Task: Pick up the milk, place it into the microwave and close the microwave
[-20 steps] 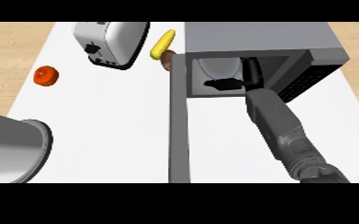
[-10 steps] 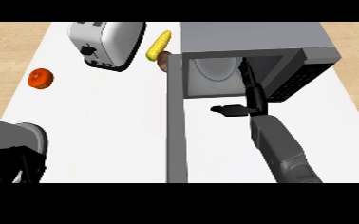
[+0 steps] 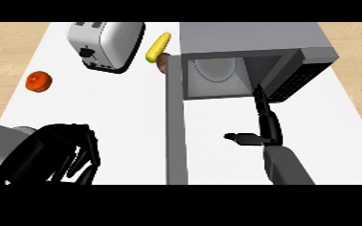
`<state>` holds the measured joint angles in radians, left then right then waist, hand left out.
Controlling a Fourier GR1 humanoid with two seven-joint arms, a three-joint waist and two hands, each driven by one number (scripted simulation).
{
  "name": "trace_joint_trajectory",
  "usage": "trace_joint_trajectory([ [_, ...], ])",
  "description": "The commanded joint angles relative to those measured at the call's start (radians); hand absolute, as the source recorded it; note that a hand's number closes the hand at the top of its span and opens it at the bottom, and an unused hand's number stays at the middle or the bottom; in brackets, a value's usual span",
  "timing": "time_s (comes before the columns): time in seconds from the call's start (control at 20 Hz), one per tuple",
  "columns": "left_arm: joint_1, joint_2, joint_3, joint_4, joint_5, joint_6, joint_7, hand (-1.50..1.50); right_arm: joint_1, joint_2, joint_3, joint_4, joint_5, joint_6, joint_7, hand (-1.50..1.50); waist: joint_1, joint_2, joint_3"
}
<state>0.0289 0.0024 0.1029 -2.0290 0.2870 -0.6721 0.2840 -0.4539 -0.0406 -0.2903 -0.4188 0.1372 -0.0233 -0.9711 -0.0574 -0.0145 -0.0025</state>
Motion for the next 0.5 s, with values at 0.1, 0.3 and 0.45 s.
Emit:
trace_joint_trajectory([
  [0.1, -0.104, -0.002, -0.170, 0.124, -0.210, 0.042, -0.119, 1.50, 0.193, -0.028, 0.039, -0.176, -0.011, 0.079, -0.020, -1.50, -0.019, 0.001, -0.002],
  [0.3, -0.155, -0.002, -0.304, 0.220, -0.288, 0.108, -0.145, 1.50, 0.343, -0.048, 0.076, -0.346, -0.018, 0.122, -0.012, -1.50, -0.005, 0.005, -0.001],
  [0.45, -0.166, -0.002, -0.367, 0.357, -0.382, 0.151, -0.223, 1.50, 0.409, -0.042, 0.099, -0.479, -0.033, 0.143, 0.023, -1.50, -0.014, 0.006, -0.003],
])
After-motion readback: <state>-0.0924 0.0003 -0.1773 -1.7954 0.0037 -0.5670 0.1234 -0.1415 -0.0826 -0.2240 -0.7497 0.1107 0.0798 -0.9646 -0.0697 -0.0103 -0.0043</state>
